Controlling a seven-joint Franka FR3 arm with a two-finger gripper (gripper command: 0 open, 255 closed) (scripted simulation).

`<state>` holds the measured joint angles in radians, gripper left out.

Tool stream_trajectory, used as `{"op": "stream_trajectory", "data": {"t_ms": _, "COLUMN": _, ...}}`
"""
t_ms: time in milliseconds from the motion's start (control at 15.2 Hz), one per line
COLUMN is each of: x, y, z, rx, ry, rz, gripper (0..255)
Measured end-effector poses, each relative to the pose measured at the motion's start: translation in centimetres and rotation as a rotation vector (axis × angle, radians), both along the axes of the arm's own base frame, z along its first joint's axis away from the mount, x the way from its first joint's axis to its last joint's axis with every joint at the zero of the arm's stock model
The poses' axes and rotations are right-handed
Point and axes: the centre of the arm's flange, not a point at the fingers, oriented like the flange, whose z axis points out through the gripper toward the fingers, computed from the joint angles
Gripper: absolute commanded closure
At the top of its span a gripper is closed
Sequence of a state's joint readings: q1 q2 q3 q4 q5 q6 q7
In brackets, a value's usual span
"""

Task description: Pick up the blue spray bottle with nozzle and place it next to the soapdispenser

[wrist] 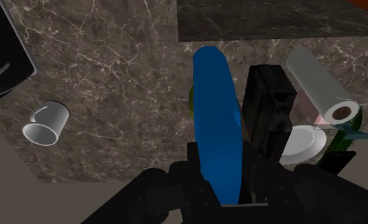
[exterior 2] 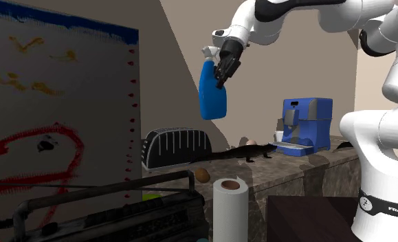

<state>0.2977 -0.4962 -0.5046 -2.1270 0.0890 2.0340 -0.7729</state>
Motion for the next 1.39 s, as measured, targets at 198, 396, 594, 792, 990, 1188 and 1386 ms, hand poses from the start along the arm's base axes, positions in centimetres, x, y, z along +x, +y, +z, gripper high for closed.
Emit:
{"op": "stream_trajectory", "data": {"t_ms": 198, "x": -0.8, "y": 3.8, "z": -0.1, "rx": 0.000, "ry": 0.000, "rz": 0.000, "gripper": 255}}
{"op": "stream_trajectory", "data": {"t_ms": 396, "x": -2.2, "y": 7.6, "z": 0.3, "rx": -0.001, "ry": 0.000, "rz": 0.000, "gripper": 255}}
{"op": "stream_trajectory", "data": {"t_ms": 594, "x": -3.1, "y": 11.5, "z": 0.1, "rx": -0.001, "ry": 0.000, "rz": 0.000, "gripper": 255}}
{"op": "stream_trajectory", "data": {"t_ms": 792, "x": -3.9, "y": 15.5, "z": 0.0, "rx": -0.001, "ry": 0.000, "rz": 0.000, "gripper": 255}}
{"op": "stream_trajectory", "data": {"t_ms": 990, "x": -5.1, "y": 19.0, "z": -0.2, "rx": -0.001, "ry": 0.000, "rz": 0.000, "gripper": 255}}
{"op": "stream_trajectory", "data": {"t_ms": 1188, "x": -6.1, "y": 23.0, "z": -0.1, "rx": -0.001, "ry": 0.000, "rz": 0.000, "gripper": 255}}
{"op": "stream_trajectory", "data": {"t_ms": 1386, "x": -7.1, "y": 27.1, "z": 0.1, "rx": -0.001, "ry": -0.001, "rz": 0.000, "gripper": 255}}
